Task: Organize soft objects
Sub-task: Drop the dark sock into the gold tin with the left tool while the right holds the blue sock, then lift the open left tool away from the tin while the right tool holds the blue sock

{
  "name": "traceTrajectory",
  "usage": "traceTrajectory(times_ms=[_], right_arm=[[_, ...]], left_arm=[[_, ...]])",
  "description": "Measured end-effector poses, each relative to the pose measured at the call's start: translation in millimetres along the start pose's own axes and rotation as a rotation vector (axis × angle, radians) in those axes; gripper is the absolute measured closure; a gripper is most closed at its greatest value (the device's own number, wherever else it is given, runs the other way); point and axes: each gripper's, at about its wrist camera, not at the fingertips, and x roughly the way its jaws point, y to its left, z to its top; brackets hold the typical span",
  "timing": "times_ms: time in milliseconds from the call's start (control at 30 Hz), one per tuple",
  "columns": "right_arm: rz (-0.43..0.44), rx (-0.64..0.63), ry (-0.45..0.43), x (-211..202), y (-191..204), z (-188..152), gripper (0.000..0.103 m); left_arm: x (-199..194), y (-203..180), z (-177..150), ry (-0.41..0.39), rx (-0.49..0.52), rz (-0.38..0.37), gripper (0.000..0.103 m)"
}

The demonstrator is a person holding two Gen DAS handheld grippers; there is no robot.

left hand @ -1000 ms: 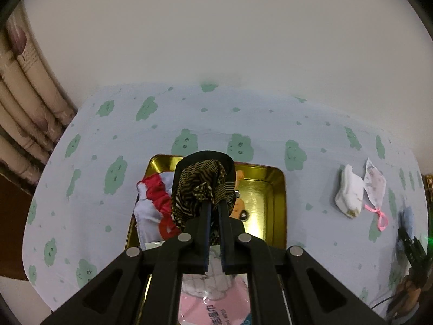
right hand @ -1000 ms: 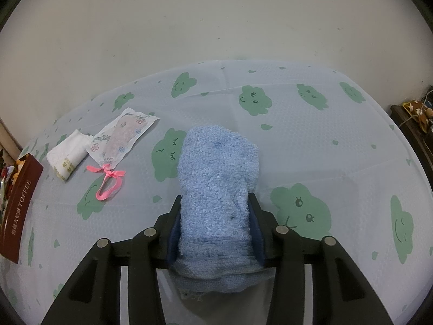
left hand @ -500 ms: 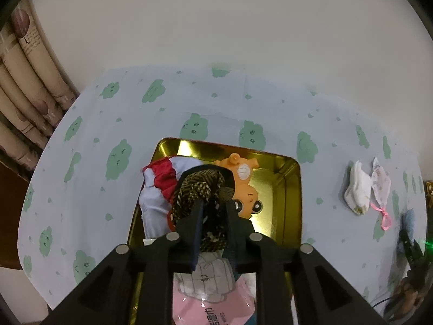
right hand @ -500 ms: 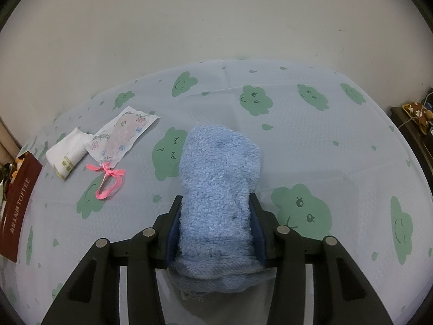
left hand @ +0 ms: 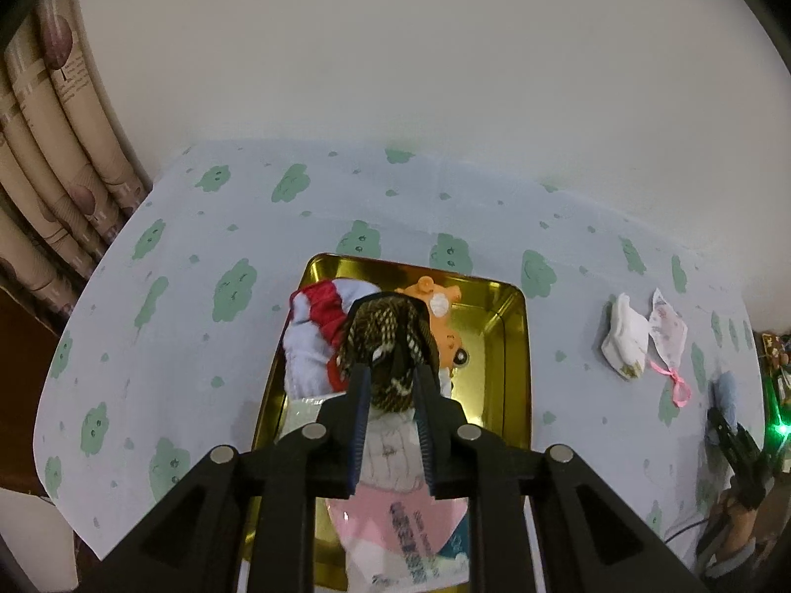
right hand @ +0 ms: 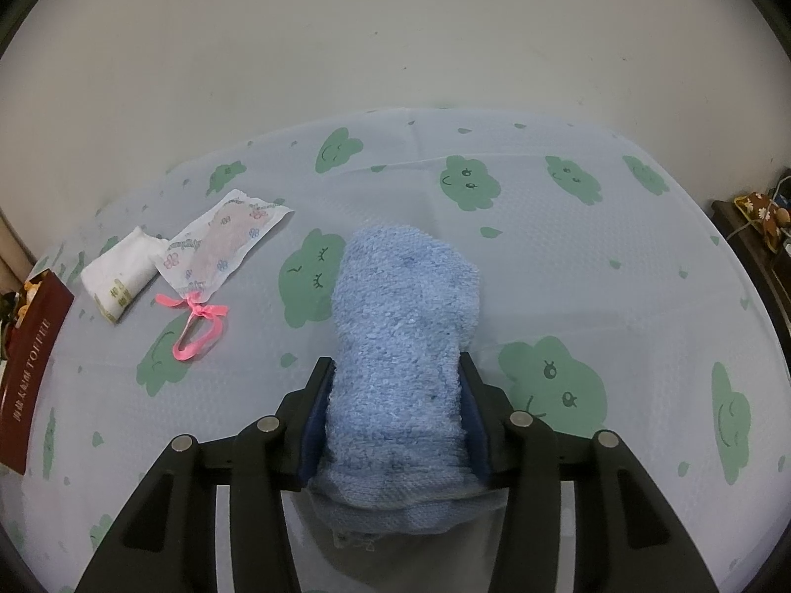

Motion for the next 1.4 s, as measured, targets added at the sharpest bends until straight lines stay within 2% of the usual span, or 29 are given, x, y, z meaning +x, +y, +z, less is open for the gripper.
traceTrajectory(times_ms=[167,367,600,733,933,1100,1133,1200,1333,1400], right_arm=[[-0.016,-0.015,0.004,0.2,2.8,0.6,0.056],[-0.048,-0.043,0.010,3.8,8.7,1.8,0.055],[-0.067,-0.060,0.012,4.6,9.9,1.6,0.055],[-0.078,-0.070,0.012,4.7,11.2,1.2,0.055],[-0.088,-0.078,0.013,4.8,12.2,0.9,0.056],[-0.105,-0.086,0.022,5.0,15.3,1.6,0.056],[-0.113,-0.086,0.022,4.6,16.2,1.6,0.057],[-0.131,-0.091,0.014,3.0,20.0,1.5,0.072],[-0.160,-0.077,0.008,-2.0,22.9,0.8,0.079],[-0.157,-0.068,0.008,-4.3,24.8,0.2,0.080]], left_arm=[[-9.0,8.5,-17.5,-0.018,0.002,0.015,0.085],[-24.7,15.3,-38.7,-0.116,0.035,0.089,0.085],[-32.0,37.3,-53.2,-0.180,0.018,0.151,0.085],[-32.9,57.0,-61.7,-0.226,-0.027,0.186,0.085],[-23.1,81.0,-78.6,-0.245,-0.048,0.275,0.085],[-15.5,91.6,-90.5,-0.233,-0.055,0.267,0.085],[-15.0,93.4,-91.8,-0.237,-0.061,0.266,0.085],[-15.8,97.2,-93.9,-0.251,-0.075,0.260,0.085],[-18.3,103.6,-96.5,-0.276,-0.090,0.243,0.084],[-17.9,105.8,-97.0,-0.274,-0.094,0.248,0.068]])
